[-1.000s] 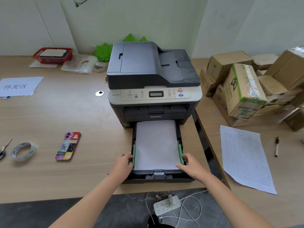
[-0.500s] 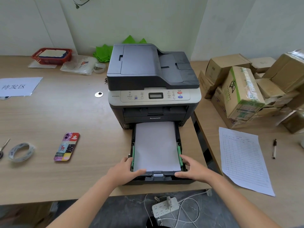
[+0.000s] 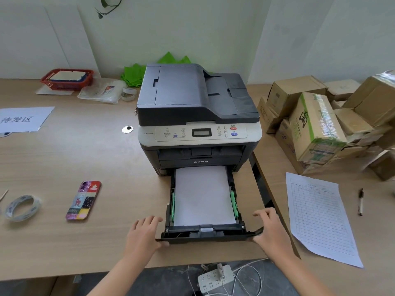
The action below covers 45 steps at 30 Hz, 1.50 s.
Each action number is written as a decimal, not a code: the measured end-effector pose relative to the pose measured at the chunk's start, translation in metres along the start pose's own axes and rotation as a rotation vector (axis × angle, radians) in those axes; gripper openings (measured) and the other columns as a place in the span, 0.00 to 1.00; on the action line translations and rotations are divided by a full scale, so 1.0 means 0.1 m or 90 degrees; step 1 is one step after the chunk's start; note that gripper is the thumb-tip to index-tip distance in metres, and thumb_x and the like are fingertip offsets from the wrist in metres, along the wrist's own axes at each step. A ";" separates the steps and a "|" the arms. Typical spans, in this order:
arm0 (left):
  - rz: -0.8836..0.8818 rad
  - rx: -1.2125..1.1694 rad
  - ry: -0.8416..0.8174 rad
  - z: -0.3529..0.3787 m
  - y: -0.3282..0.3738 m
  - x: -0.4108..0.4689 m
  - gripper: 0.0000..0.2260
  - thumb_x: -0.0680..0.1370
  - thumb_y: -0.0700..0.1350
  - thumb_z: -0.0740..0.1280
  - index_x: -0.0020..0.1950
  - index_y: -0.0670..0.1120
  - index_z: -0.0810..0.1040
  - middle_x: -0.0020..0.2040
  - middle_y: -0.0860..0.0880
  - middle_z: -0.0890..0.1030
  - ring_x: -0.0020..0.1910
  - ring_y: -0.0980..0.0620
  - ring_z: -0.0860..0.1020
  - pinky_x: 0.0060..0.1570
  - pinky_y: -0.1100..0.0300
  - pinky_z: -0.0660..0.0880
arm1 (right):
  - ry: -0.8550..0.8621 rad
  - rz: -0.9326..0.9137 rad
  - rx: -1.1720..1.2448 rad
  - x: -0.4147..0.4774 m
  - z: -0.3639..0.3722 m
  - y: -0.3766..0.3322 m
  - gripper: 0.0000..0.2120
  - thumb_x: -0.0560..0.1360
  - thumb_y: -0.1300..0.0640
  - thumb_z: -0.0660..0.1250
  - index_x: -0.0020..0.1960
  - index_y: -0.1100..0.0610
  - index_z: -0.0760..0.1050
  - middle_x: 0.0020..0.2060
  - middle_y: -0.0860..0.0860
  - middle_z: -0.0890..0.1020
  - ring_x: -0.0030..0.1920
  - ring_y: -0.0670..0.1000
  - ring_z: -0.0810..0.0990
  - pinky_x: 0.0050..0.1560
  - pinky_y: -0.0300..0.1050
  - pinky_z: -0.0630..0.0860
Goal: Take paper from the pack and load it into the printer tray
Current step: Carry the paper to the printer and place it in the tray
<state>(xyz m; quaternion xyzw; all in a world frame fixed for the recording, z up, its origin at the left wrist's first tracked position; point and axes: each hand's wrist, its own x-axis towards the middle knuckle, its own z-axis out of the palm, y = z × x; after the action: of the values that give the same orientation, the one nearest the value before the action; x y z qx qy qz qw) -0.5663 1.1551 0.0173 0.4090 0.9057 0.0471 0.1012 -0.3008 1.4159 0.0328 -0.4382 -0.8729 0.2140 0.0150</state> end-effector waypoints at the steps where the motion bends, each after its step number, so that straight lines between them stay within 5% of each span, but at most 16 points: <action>1: 0.006 -0.016 0.019 -0.01 0.06 0.05 0.30 0.53 0.62 0.80 0.50 0.52 0.80 0.43 0.55 0.83 0.42 0.51 0.82 0.47 0.56 0.78 | 0.042 0.001 0.010 0.05 0.00 -0.04 0.28 0.60 0.58 0.81 0.54 0.49 0.71 0.53 0.45 0.69 0.44 0.45 0.74 0.31 0.31 0.68; 6: -0.048 -0.074 0.079 -0.18 0.35 0.36 0.22 0.61 0.51 0.81 0.48 0.49 0.76 0.45 0.51 0.79 0.44 0.48 0.78 0.44 0.56 0.75 | 0.123 0.071 0.074 0.35 -0.06 -0.23 0.17 0.67 0.55 0.77 0.42 0.53 0.67 0.38 0.47 0.73 0.35 0.47 0.72 0.30 0.35 0.65; 12: -0.251 -0.113 0.071 -0.17 0.19 0.40 0.26 0.61 0.59 0.78 0.41 0.42 0.70 0.41 0.45 0.73 0.43 0.44 0.70 0.38 0.50 0.73 | 0.004 0.111 0.153 0.47 0.03 -0.17 0.13 0.76 0.50 0.69 0.36 0.56 0.79 0.31 0.50 0.81 0.34 0.49 0.79 0.37 0.47 0.76; 17: -0.295 -0.313 0.048 -0.06 0.41 0.26 0.13 0.76 0.52 0.67 0.39 0.43 0.72 0.36 0.48 0.75 0.35 0.46 0.74 0.39 0.51 0.75 | -0.026 0.052 0.138 0.52 0.10 -0.19 0.09 0.78 0.54 0.67 0.49 0.58 0.83 0.43 0.52 0.85 0.40 0.45 0.77 0.41 0.40 0.72; 20: -0.205 -0.313 0.028 0.00 0.55 0.34 0.12 0.77 0.52 0.64 0.49 0.44 0.77 0.45 0.49 0.77 0.44 0.49 0.75 0.44 0.56 0.74 | -0.018 0.037 0.165 0.58 0.12 -0.19 0.09 0.78 0.57 0.67 0.54 0.59 0.82 0.47 0.51 0.83 0.45 0.45 0.76 0.45 0.37 0.70; 26: -0.206 -0.303 -0.040 -0.08 0.53 0.86 0.19 0.76 0.49 0.64 0.63 0.41 0.72 0.59 0.45 0.73 0.61 0.45 0.73 0.56 0.53 0.72 | -0.055 0.043 0.166 0.98 0.12 -0.34 0.13 0.76 0.62 0.66 0.61 0.62 0.76 0.58 0.56 0.77 0.57 0.53 0.78 0.57 0.40 0.72; 31: -0.197 -0.274 -0.059 -0.26 0.42 1.33 0.19 0.75 0.47 0.63 0.64 0.42 0.73 0.61 0.46 0.73 0.62 0.44 0.73 0.55 0.53 0.71 | -0.086 0.052 0.193 1.39 0.05 -0.52 0.16 0.76 0.61 0.67 0.63 0.62 0.72 0.63 0.56 0.72 0.60 0.56 0.76 0.60 0.43 0.71; 37: -0.181 -0.224 -0.081 -0.25 0.38 1.63 0.14 0.75 0.47 0.62 0.56 0.41 0.74 0.57 0.44 0.75 0.60 0.43 0.72 0.52 0.53 0.71 | -0.102 0.097 0.211 1.69 0.04 -0.56 0.15 0.76 0.57 0.66 0.60 0.62 0.70 0.60 0.55 0.72 0.51 0.52 0.73 0.47 0.42 0.70; 45: -0.191 -0.220 -0.081 -0.33 0.35 1.85 0.12 0.76 0.47 0.60 0.54 0.41 0.75 0.54 0.42 0.80 0.53 0.39 0.77 0.51 0.53 0.75 | -0.104 0.100 0.231 1.85 -0.01 -0.70 0.19 0.75 0.58 0.65 0.63 0.62 0.68 0.64 0.54 0.68 0.57 0.53 0.73 0.54 0.44 0.72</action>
<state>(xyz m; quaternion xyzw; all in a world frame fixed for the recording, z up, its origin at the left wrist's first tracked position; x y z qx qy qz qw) -0.6675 1.3175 0.0288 0.2484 0.9267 0.1599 0.2322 -0.4679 1.5223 0.0312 -0.4762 -0.7816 0.4028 0.0064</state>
